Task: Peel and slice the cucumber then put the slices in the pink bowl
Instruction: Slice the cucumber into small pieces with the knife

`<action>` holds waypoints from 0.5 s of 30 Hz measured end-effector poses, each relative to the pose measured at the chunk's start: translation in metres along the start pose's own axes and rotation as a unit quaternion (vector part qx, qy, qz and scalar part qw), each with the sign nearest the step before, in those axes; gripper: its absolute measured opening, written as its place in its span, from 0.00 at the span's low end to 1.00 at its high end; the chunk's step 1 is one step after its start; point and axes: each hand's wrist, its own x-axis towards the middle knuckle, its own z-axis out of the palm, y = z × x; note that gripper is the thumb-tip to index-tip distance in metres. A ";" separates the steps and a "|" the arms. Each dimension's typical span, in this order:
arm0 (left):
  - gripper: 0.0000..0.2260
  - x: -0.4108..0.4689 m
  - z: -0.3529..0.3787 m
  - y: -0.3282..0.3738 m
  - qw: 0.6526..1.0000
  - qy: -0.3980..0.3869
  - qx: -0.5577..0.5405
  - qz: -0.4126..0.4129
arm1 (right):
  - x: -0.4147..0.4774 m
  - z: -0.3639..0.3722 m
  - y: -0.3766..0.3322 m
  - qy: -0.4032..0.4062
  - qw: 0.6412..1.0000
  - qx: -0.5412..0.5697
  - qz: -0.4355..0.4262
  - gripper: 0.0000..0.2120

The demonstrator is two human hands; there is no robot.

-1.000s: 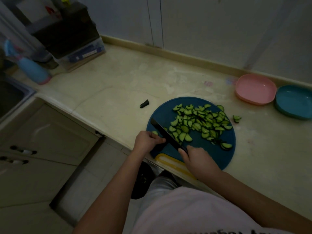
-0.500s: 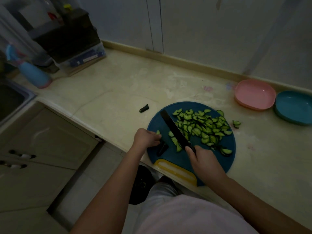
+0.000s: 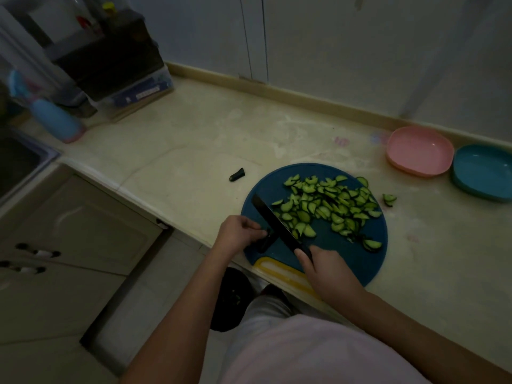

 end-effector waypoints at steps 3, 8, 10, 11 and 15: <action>0.10 -0.001 0.001 -0.006 0.999 -0.014 0.029 0.012 | 0.001 0.004 -0.002 -0.008 1.000 -0.013 0.004 0.18; 0.13 -0.003 0.007 -0.005 0.997 0.005 0.067 0.027 | 0.001 0.003 -0.001 0.019 0.997 -0.067 -0.021 0.18; 0.13 -0.004 0.009 -0.005 0.998 0.015 0.063 0.028 | 0.001 0.001 -0.001 0.025 0.997 -0.077 -0.019 0.17; 0.13 -0.004 0.009 -0.005 0.998 0.016 0.059 0.027 | 0.002 0.000 -0.001 0.026 0.997 -0.078 -0.013 0.17; 0.13 -0.001 0.007 -0.002 0.998 0.003 0.058 0.005 | 0.004 0.002 0.001 0.018 0.996 -0.085 -0.001 0.18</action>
